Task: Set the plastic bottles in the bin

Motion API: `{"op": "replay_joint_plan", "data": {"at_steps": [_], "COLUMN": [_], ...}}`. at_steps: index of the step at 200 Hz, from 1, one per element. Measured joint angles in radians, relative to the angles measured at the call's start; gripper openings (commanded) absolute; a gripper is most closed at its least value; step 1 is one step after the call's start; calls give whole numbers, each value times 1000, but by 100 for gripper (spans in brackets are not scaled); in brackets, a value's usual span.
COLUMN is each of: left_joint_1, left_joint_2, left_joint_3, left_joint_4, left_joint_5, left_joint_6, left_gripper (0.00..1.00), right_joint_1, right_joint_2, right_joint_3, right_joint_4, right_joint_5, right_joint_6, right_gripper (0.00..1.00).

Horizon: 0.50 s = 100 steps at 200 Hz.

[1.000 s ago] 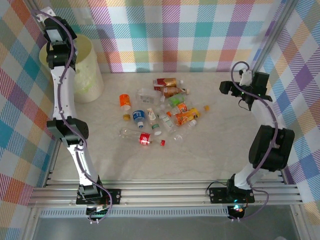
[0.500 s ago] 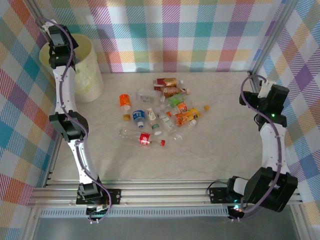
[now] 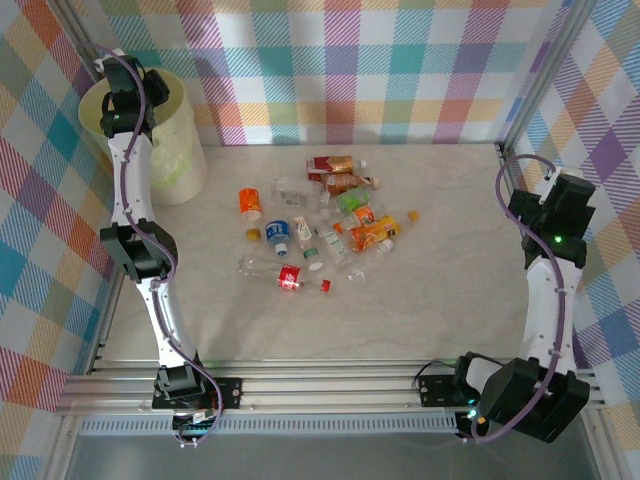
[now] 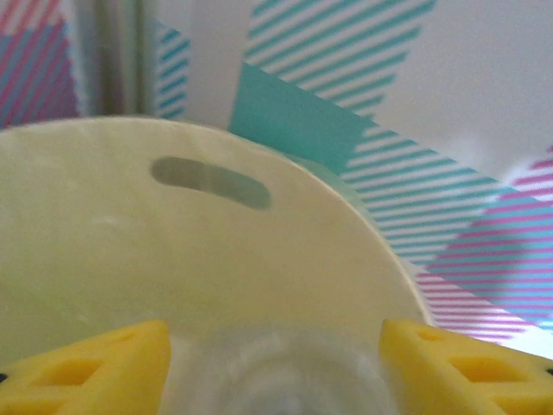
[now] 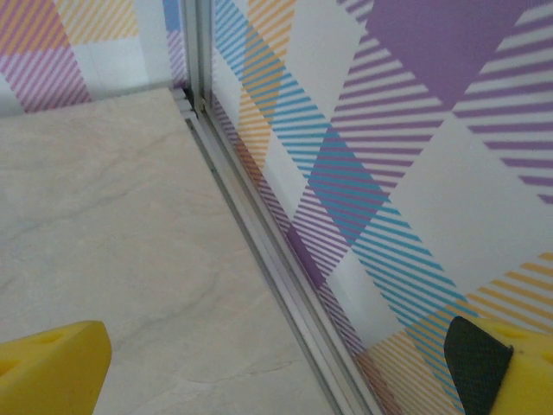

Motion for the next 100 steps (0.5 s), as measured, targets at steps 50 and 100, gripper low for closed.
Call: {"op": "replay_joint_plan", "data": {"at_steps": [50, 100], "left_joint_1": [0, 0], "left_joint_2": [-1, -64], "left_joint_3": [4, 4], "left_joint_4": [-41, -103], "left_joint_5": [80, 148], "left_joint_6": [-20, -31], "left_gripper": [92, 100], "right_joint_1": [0, 39], "right_joint_2": [-10, -98], "right_joint_3": [77, 87], "right_joint_4": [-55, -61], "right_joint_5": [-129, -314], "right_joint_6": [58, 181], "right_gripper": [100, 100]}}
